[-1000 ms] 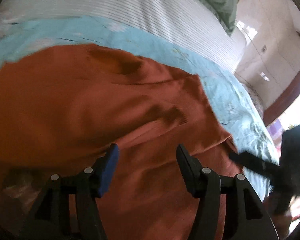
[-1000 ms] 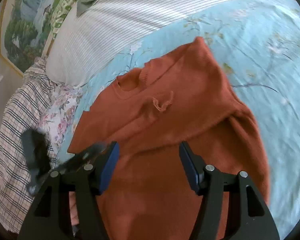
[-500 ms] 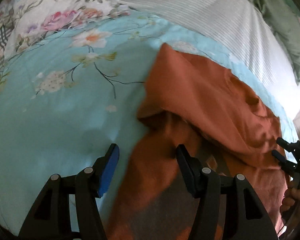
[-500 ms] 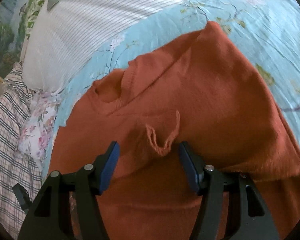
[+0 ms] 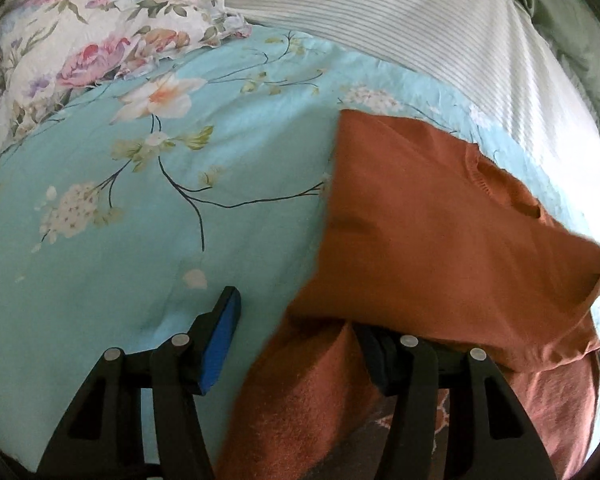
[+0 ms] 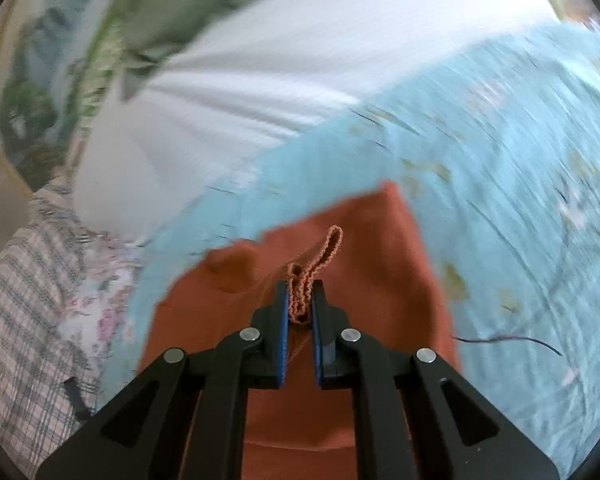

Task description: Fold small clothes

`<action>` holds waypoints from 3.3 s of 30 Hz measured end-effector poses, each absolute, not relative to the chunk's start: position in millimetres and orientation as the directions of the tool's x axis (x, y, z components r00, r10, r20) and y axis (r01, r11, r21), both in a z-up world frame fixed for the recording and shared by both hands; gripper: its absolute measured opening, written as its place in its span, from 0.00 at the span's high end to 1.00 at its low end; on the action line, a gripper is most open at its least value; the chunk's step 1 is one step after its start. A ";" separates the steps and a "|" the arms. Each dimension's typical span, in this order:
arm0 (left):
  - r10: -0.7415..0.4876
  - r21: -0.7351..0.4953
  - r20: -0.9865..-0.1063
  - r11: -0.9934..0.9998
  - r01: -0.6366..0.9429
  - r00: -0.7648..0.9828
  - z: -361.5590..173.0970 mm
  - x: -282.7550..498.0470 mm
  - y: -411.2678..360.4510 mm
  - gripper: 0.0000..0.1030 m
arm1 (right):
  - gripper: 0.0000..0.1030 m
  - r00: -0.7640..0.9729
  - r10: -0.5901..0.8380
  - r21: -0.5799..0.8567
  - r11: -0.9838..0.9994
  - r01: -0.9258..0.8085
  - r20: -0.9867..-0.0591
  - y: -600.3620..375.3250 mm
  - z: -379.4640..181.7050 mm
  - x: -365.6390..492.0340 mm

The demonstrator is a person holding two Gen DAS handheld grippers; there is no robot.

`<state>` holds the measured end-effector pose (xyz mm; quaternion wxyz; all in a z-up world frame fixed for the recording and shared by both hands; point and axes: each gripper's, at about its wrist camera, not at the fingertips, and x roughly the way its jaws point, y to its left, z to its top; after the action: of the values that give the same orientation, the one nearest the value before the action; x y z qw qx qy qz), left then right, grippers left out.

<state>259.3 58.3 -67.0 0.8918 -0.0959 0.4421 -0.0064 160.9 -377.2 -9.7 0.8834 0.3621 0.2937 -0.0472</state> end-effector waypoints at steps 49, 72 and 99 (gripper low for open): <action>-0.317 -0.396 -0.751 0.918 -0.011 0.579 -54.4 147.8 120.0 0.40 | 0.35 0.735 0.093 0.479 0.811 0.335 -0.672 -360.1 -17.3 6.7; -0.600 -0.523 -0.734 0.798 0.300 0.318 -90.5 9.1 125.6 0.56 | 0.34 0.639 0.620 0.743 0.660 -0.112 -0.455 -285.4 -72.8 -119.2; -0.674 -0.602 -0.400 0.704 0.377 0.621 23.9 40.9 125.7 0.95 | 0.90 0.814 0.541 0.721 0.648 -0.245 -0.210 -318.5 20.7 -80.5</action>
<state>40.9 125.7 23.9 0.8684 -0.2378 0.3129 -0.3026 -80.5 -318.5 20.7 0.8835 0.3557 0.2083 0.2225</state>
